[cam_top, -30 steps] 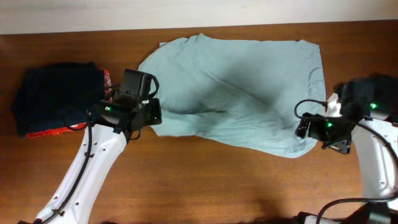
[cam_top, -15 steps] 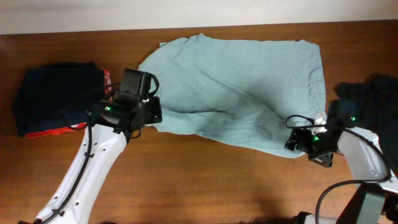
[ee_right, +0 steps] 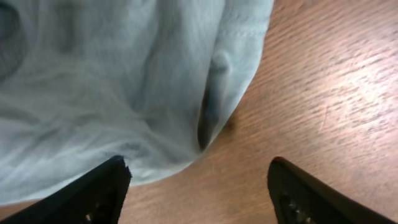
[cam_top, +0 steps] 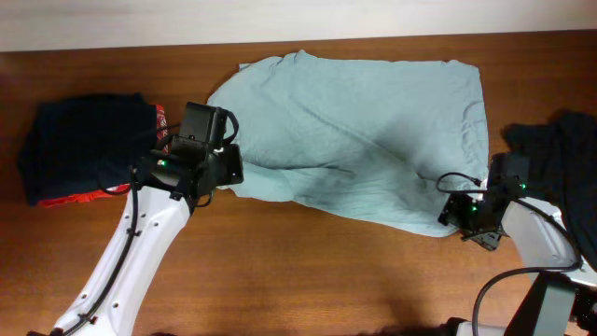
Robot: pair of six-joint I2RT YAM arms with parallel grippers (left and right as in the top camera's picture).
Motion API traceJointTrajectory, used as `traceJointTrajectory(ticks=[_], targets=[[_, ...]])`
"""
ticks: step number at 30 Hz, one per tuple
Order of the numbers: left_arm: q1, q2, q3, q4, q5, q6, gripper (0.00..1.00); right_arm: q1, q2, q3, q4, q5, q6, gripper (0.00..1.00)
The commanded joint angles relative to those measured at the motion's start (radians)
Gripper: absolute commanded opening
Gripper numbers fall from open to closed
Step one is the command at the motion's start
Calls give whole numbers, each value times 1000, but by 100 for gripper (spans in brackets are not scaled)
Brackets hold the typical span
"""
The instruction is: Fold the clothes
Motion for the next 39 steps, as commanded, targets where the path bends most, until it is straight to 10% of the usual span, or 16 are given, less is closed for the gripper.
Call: traceJointTrajectory(ticks=[1, 7, 18, 22, 39], targets=[[2, -4, 1, 10, 6, 8, 0, -5, 5, -30, 21, 30, 14, 73], [2, -4, 1, 10, 6, 8, 0, -5, 5, -99, 94, 34, 33, 73], [2, -4, 0, 9, 6, 8, 0, -5, 5, -121, 108, 67, 32, 32], [2, -4, 0, 10, 6, 8, 0, -5, 5, -127, 120, 67, 32, 4], [2, -71, 41, -108, -8, 8, 0, -5, -26, 472, -476, 4, -29, 4]])
